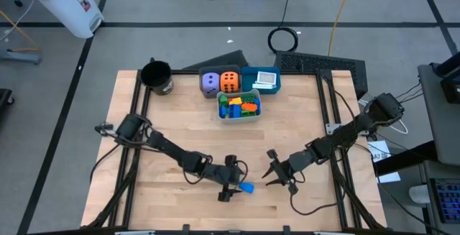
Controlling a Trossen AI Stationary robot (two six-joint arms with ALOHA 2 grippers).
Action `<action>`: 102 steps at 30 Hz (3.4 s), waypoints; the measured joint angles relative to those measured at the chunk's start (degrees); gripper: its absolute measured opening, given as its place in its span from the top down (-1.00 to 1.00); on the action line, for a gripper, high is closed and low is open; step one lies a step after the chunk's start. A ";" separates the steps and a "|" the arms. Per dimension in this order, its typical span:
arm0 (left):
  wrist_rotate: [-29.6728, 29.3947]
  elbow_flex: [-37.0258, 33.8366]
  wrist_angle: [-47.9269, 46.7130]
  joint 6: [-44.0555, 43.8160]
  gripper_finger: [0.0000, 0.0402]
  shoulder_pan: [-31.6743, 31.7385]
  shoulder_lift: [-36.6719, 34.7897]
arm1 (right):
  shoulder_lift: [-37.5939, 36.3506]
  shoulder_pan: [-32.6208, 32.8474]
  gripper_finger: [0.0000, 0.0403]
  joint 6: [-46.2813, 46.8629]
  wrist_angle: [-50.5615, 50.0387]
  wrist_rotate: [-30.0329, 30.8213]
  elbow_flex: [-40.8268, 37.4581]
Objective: Pick & Place Toys
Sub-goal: Put the blue game piece into the gray bin
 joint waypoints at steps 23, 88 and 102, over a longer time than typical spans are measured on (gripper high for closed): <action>-0.27 0.05 2.41 3.61 0.41 0.53 3.23 | 0.04 0.02 0.45 0.18 -0.02 -0.07 0.00; -2.73 -0.02 2.15 -10.63 0.36 2.53 3.18 | 24.10 -1.79 -0.44 9.06 -0.73 10.22 13.92; 0.23 0.09 -4.91 -5.88 0.36 3.73 -12.68 | 12.55 -0.85 -0.43 8.59 -7.00 10.25 13.80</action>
